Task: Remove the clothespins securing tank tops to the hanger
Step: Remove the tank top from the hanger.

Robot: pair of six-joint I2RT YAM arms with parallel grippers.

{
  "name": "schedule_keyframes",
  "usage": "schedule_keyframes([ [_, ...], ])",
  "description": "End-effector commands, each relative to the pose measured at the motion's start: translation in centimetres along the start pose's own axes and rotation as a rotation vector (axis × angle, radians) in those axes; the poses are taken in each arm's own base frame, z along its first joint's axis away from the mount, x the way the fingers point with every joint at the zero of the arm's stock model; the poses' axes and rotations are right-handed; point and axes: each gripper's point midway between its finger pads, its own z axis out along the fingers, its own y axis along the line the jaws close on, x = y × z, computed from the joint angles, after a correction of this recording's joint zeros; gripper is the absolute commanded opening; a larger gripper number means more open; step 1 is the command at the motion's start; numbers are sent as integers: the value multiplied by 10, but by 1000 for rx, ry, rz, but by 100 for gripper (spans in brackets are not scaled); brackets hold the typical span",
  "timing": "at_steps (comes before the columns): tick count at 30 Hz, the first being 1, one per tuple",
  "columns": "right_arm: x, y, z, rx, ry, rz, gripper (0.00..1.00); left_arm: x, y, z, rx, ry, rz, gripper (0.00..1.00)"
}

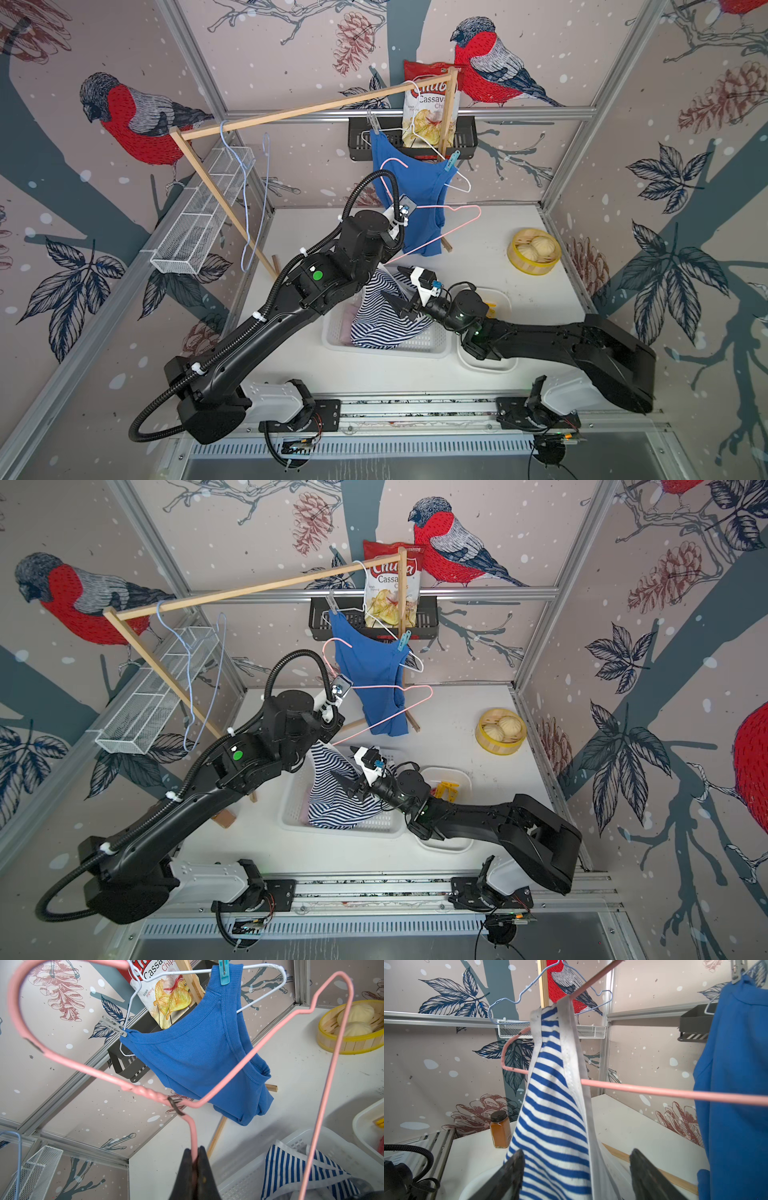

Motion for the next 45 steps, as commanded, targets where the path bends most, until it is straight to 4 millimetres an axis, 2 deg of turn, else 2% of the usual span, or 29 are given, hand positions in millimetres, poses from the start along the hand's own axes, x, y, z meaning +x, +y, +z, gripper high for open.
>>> schedule_keyframes([
  [1, -4, 13, 8, -85, -19, 5, 67, -3, 1, -3, 12, -13, -21, 6],
  [2, -2, 14, 10, -90, -15, 6, 62, -3, 2, -4, 12, -15, -23, 6],
  [6, -4, 21, 13, -131, -14, 5, 20, 0, 3, -1, 3, -5, -18, 6],
  [7, -4, 23, 12, -134, -14, 5, 15, 2, 3, 0, -4, 2, -13, 6],
  [10, -10, 31, 7, -144, -25, 4, 8, 4, 6, 3, -15, 8, -19, 6],
  [16, -27, 62, 4, -226, -60, 4, 2, -2, 4, 7, 13, -14, -66, 6],
  [19, -24, 81, 11, -293, -38, 18, 0, -5, 7, 10, -4, -23, -91, 6],
  [23, -9, 101, 26, -354, 10, 25, 0, -12, 7, 11, -1, -58, -164, 3],
  [25, -5, 104, 34, -365, 19, 40, 0, -17, 7, 9, 6, -80, -203, 2],
  [29, 1, 107, 39, -380, 19, 53, 1, -18, 24, 1, -70, -120, -258, 0],
  [34, -7, 109, 44, -390, 2, 36, 1, -20, 48, -18, -164, -217, -345, 0],
  [39, -11, 120, 46, -446, -4, 31, 1, -15, 66, -32, -256, -263, -382, 0],
  [45, -4, 126, 44, -468, 14, 23, 2, -11, 74, -41, -303, -317, -411, 0],
])
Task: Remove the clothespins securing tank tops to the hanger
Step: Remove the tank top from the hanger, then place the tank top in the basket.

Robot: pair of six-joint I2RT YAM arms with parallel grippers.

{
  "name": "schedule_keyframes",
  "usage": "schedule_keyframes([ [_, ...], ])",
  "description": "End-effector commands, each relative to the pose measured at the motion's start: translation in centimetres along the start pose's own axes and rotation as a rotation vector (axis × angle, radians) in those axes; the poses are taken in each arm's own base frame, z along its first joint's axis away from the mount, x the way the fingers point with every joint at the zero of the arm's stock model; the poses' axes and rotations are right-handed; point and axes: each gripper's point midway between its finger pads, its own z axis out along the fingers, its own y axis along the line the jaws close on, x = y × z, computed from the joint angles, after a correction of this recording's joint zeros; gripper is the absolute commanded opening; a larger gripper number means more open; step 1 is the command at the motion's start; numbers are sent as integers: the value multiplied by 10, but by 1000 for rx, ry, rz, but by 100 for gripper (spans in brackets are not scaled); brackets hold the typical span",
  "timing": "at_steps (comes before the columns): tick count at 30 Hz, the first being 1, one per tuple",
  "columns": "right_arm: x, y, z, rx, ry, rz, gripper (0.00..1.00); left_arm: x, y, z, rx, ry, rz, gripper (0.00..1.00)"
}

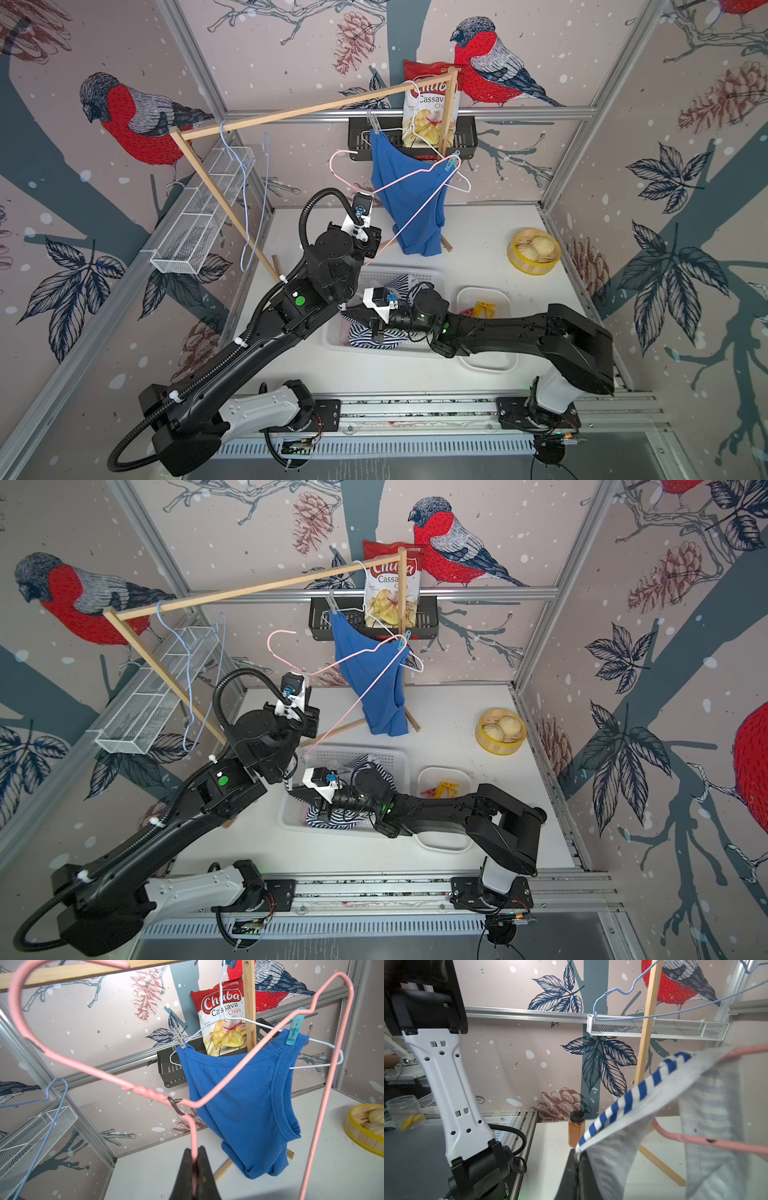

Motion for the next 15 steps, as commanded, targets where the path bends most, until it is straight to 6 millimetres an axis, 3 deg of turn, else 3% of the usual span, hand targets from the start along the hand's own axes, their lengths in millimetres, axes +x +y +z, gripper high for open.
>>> schedule_keyframes([
  [1, 0, 5, 0, -23, -3, -13, 1, -24, 17, -3, -69, -102, -80, 0],
  [6, 10, -8, -13, 47, 27, 7, 1, -23, 18, 0, -78, -85, -69, 0],
  [15, 35, -49, -76, 218, 67, 110, 1, -31, 51, -18, -176, -80, -48, 0],
])
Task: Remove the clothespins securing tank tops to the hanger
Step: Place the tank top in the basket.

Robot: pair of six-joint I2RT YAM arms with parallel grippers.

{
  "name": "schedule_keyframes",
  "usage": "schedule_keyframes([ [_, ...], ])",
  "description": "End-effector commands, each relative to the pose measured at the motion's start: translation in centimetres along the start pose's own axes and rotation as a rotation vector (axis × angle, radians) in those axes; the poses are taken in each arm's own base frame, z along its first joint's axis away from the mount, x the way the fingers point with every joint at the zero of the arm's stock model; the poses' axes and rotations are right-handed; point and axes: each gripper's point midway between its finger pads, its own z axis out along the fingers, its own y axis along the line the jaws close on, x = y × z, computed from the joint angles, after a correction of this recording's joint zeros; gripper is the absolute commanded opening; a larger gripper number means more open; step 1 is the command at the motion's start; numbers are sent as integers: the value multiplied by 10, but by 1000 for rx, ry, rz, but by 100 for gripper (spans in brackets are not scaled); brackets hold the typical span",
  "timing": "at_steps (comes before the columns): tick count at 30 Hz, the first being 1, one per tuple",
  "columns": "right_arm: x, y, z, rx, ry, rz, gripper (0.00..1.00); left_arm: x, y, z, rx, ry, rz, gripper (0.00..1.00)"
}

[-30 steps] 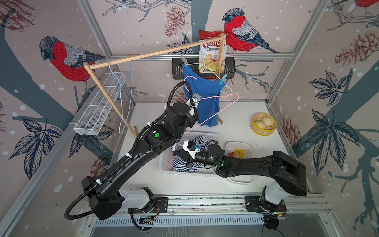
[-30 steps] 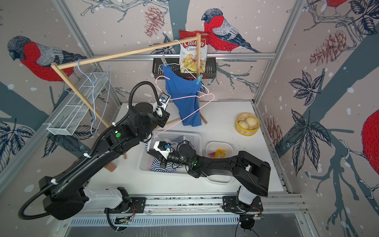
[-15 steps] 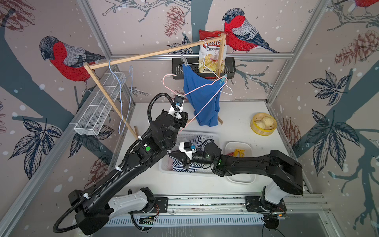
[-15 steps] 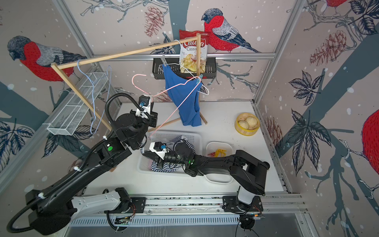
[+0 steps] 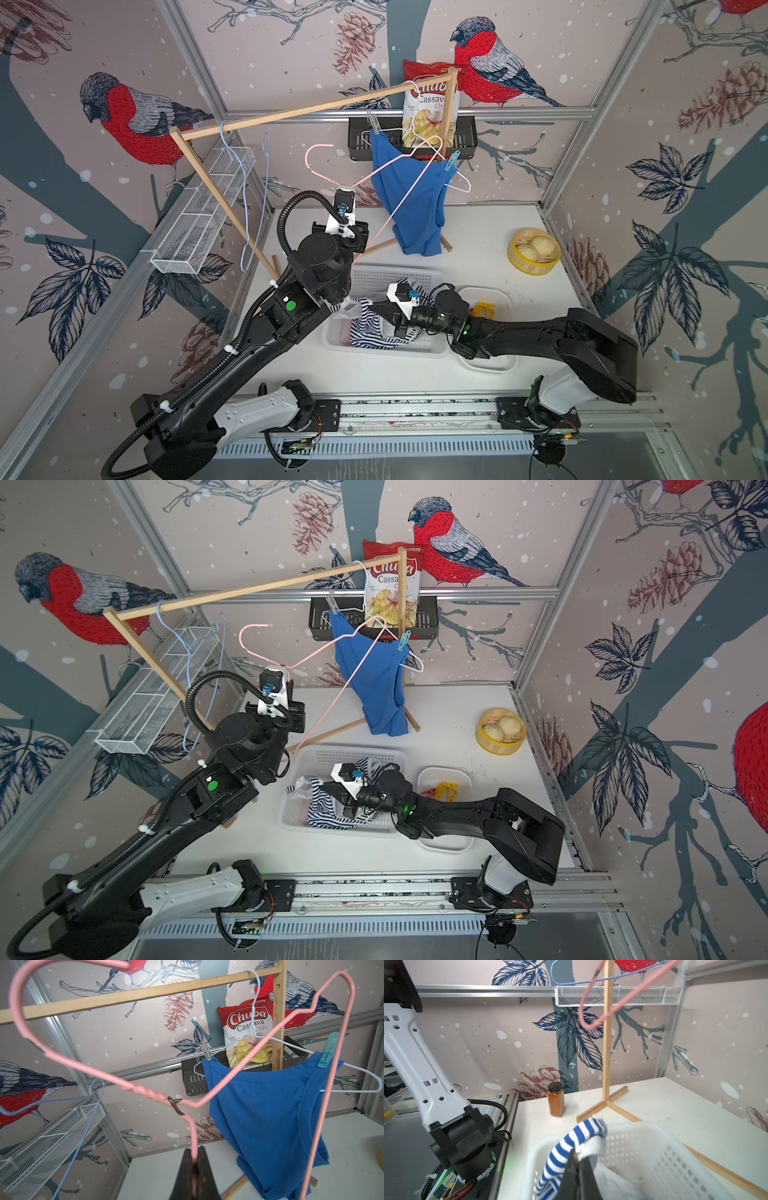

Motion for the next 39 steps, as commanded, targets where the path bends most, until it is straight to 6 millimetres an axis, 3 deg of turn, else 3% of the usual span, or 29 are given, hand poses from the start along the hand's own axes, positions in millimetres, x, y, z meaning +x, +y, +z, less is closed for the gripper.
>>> schedule_keyframes([
  [1, -3, -18, -14, 69, -29, 43, 1, -11, 17, -5, -58, -22, -25, 0],
  [9, 29, -46, -48, 179, 0, 164, 2, 1, 25, -13, -58, 38, -23, 0],
  [14, 62, -63, -59, 197, 80, 284, 14, 40, -4, -7, 31, 161, -10, 0],
  [17, 62, -66, -67, 237, 68, 308, 52, 61, -15, -2, 40, 222, 23, 0],
  [18, 60, -68, -70, 255, 69, 315, 60, 66, -19, -1, 48, 239, 38, 0],
  [21, 45, -70, -81, 298, 50, 298, 80, 75, -28, 0, 84, 265, 56, 0],
  [27, -27, -60, -107, 305, -89, 154, 82, 79, -38, -8, 172, 241, 66, 0],
  [30, -78, -63, -117, 383, -131, 9, 82, 86, -44, -14, 225, 248, 101, 0],
  [33, -116, -72, -128, 473, -145, -126, 89, 97, -40, -15, 202, 301, 164, 0],
  [35, -131, -83, -131, 547, -122, -215, 88, 103, -42, -17, 215, 327, 214, 0],
  [39, -131, -94, -120, 578, 26, -429, 87, 103, -41, -23, 209, 319, 295, 0],
])
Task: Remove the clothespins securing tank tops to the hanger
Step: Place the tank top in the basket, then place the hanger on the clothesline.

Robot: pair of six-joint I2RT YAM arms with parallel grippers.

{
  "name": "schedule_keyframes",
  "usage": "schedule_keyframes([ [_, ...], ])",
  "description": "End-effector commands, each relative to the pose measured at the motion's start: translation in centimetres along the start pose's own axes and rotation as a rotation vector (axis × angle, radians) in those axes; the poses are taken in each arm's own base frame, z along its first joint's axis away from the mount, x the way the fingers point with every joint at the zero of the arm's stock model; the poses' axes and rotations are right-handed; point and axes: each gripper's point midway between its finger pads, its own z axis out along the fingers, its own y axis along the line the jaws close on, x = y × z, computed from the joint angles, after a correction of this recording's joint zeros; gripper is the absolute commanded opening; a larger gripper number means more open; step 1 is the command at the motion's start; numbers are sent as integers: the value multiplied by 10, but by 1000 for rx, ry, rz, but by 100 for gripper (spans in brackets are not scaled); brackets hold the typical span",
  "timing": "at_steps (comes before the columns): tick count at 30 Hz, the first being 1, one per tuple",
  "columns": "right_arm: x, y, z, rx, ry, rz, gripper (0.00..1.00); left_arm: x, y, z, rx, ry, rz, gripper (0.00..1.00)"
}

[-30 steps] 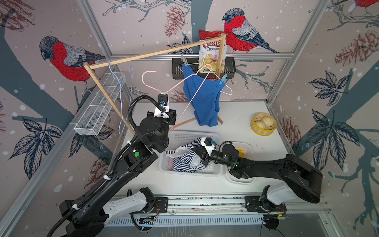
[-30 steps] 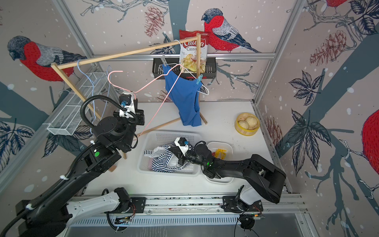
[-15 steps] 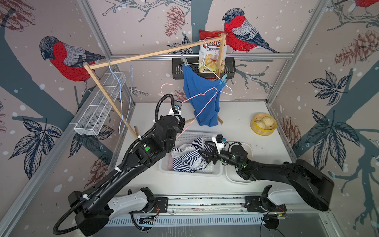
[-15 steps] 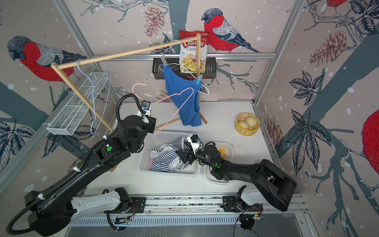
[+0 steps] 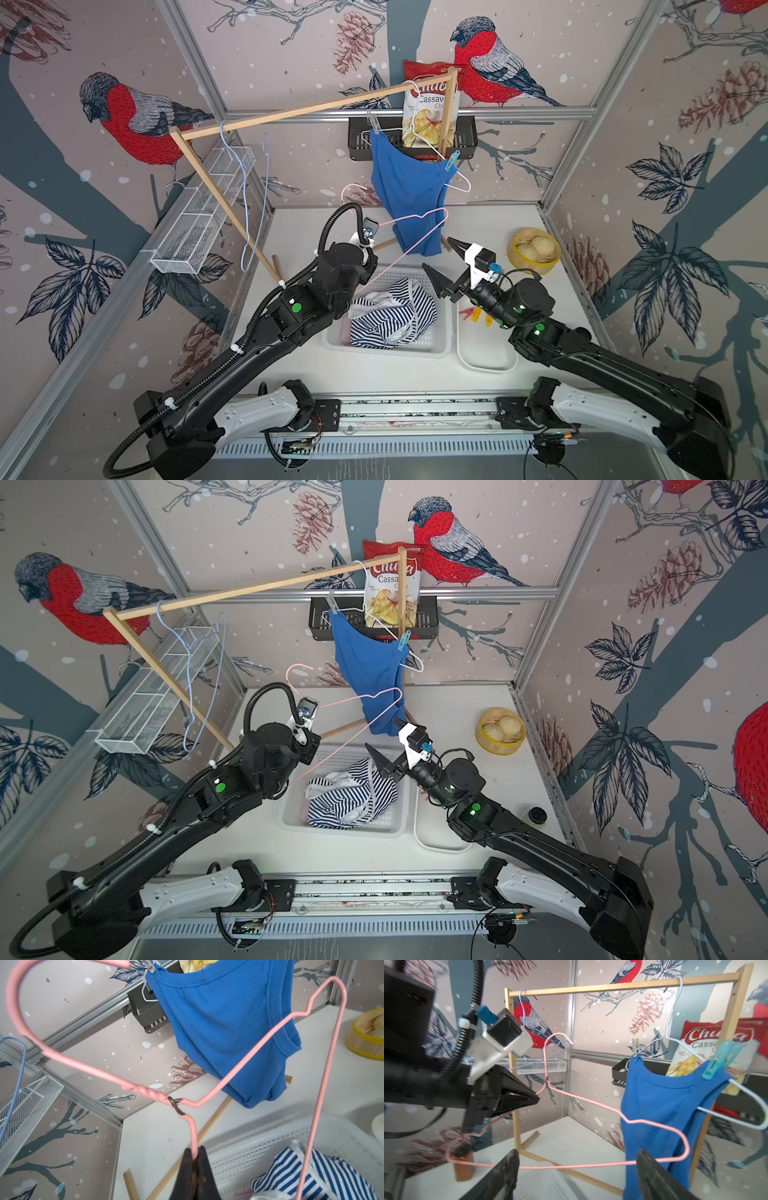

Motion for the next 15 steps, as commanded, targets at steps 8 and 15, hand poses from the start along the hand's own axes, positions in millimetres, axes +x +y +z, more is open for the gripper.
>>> schedule_keyframes([
  [8, 26, 9, 28, -66, 163, -538, 80, 2, -4, -15, -17, -21, 205, 0],
  [15, 30, 23, 32, -145, 159, -607, 64, 7, -12, -24, 22, -50, 259, 0],
])
